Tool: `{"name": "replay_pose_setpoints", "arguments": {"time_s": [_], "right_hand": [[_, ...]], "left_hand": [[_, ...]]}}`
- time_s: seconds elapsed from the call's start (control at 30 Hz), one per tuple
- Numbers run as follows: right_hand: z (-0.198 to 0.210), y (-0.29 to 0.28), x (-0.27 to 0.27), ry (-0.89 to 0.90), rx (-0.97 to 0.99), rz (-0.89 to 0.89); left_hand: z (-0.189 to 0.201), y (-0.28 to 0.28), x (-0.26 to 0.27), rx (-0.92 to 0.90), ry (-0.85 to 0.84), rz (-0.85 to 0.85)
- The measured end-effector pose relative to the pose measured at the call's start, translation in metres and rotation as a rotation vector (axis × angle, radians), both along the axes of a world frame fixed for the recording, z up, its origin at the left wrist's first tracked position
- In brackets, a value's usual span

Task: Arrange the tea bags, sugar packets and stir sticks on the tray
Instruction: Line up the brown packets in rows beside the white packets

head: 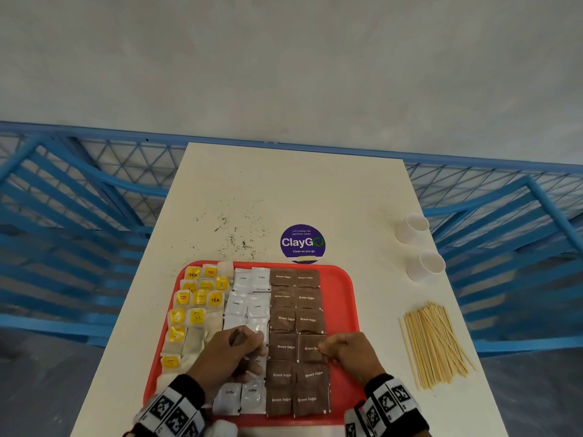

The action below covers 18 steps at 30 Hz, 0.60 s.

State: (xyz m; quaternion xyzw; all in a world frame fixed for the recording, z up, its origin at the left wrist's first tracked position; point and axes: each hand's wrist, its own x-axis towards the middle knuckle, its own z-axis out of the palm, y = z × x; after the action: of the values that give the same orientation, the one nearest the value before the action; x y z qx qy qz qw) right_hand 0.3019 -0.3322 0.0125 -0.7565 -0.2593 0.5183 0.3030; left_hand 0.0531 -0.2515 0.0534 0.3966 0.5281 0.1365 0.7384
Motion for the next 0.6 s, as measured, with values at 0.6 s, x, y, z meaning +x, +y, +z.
{"name": "replay_pose_setpoints", "arguments": {"time_s": [0.6], "right_hand": [[-0.006, -0.025, -0.011, -0.424, 0.016, 0.026]], "left_hand": [[0.013, -0.005, 0.001, -0.266, -0.189, 0.08]]}}
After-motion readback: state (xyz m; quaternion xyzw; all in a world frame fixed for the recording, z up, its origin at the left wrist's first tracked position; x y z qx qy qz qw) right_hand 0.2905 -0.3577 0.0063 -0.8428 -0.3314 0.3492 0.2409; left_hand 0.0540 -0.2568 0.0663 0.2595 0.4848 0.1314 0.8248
